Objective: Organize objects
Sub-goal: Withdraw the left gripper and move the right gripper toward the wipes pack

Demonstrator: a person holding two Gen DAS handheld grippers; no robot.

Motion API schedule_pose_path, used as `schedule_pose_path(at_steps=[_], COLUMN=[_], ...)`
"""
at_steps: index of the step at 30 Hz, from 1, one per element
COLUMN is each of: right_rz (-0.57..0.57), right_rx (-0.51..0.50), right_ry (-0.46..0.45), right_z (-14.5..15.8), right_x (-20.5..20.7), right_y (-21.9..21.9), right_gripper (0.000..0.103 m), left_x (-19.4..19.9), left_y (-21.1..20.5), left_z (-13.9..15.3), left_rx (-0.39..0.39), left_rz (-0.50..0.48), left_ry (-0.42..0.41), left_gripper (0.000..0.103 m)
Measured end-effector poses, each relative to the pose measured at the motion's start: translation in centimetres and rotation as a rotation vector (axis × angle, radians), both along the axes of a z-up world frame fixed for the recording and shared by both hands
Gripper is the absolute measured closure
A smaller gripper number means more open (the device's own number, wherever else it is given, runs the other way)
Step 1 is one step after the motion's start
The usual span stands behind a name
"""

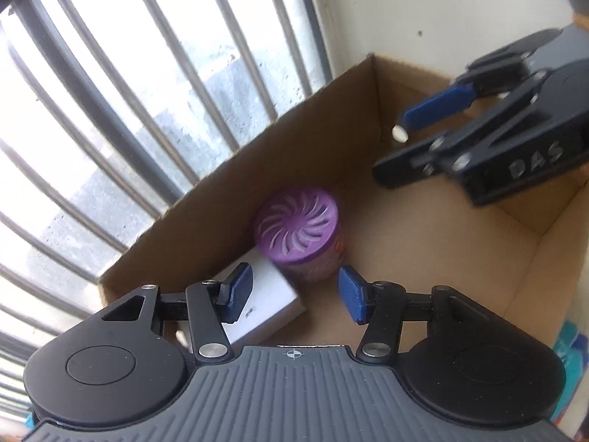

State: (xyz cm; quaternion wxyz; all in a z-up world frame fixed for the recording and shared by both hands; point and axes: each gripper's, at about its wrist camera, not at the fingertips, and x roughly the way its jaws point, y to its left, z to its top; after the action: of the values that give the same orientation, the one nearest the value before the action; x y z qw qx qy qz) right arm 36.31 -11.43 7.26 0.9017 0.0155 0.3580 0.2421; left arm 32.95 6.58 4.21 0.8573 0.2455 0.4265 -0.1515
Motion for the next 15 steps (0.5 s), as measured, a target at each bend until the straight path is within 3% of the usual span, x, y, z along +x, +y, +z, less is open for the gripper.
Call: schedule_pose_path(at_steps=[3,4,6,8,15], right_rz=[-0.006,-0.006,-0.006,-0.004,0.011], right_rx=[-0.001,-0.002,-0.002,-0.003,0.005], right_ry=[0.000,0.000,0.000,0.001,0.013], right_z=[0.0,0.0,0.0,0.0,0.3], right_x=[0.0,0.0,-0.1,-0.1,-1.2], right_y=[0.1,0.1,0.1,0.0,0.0], right_gripper=[0.038,0.038,0.038,0.038,0.038], left_x=[0.9,1.3,2.0,2.3,2.1], left_y=[0.3,0.4,0.6,0.2,1.3], left_z=[-1.9,-2.3,-2.6,-2.7,-1.9], left_rx=[0.114,0.114,0.089,0.115,0.034], left_rz=[0.024,0.028,0.037,0.029,0.077], left_ry=[0.014,0.017,0.058,0.044,0.040], left_gripper=[0.074,0.075,0.087,0.087,0.083])
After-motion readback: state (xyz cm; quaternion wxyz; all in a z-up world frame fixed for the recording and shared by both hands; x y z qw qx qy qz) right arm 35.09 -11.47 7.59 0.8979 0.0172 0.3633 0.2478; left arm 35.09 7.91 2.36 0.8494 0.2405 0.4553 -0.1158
